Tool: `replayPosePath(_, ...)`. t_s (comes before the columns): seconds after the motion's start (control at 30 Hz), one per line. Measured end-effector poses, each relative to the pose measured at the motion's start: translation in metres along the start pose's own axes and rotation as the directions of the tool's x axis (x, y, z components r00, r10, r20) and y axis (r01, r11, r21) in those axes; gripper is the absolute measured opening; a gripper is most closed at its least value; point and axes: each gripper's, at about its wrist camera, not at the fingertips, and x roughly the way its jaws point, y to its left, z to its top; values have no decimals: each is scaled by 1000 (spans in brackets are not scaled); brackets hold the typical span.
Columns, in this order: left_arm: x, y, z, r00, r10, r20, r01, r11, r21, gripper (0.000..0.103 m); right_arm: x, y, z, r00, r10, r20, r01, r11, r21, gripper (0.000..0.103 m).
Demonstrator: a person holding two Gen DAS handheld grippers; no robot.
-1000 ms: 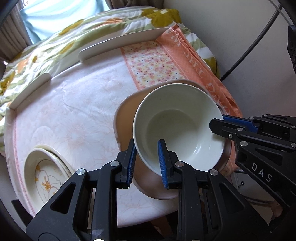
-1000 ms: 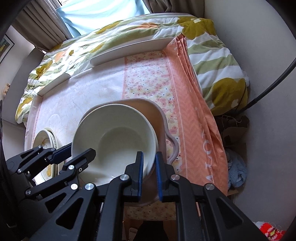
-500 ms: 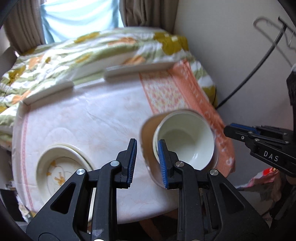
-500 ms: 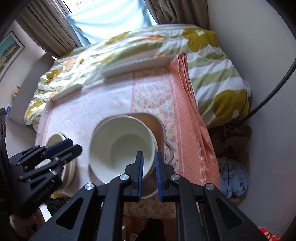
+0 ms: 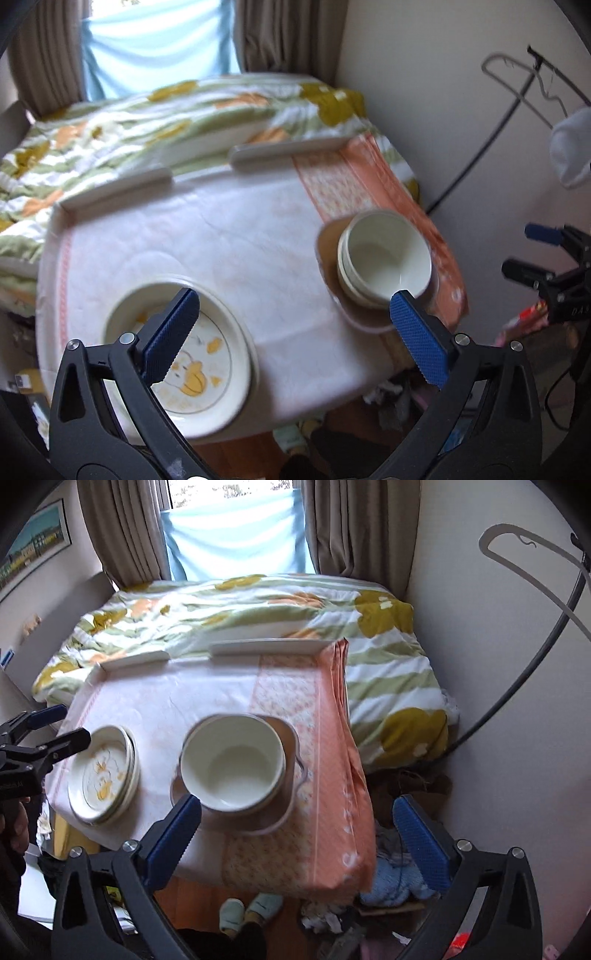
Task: Organize plates and bowls
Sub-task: 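Lift the mauve basin holding the bowls with both grippers and set it on the plate stack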
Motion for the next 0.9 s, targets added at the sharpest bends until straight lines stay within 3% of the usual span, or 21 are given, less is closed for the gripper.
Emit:
replayPosePath(0.1,28,-8,-7,997,4,-73,-2,1000,28,103,17,-10,-7,996,-67,-58,67,998,-2,103)
replayPosePath(0.33,86,-25,-8,977,30,-210,-20,999,49,102,80,-20,-10,976,-37,-215,31,999,-30,102)
replayPosePath(0.43,104,-33,-3,966,57,-254,-42,997,67,101,106,-24,-9,957,25,-289,-28,1000,-7,94)
replayPosePath(0.53,118,-39,0,954,74,-292,-51,995,88,97,124,-24,-5,944,29,-330,-43,998,-36,90)
replayPosePath(0.6,127,-41,-1,945,78,-318,-50,994,95,95,135,-22,-4,934,39,-355,-62,997,-54,80)
replayPosePath(0.7,141,-41,-5,932,77,-354,-48,995,89,86,147,-20,-3,923,57,-382,-92,993,-75,73)
replayPosePath(0.77,147,-39,-4,930,70,-361,-46,996,75,84,154,-18,-3,915,77,-397,-120,989,-85,68)
replayPosePath(0.9,162,-40,-4,924,71,-375,-43,996,82,70,166,-9,-2,907,85,-413,-153,979,-136,56)
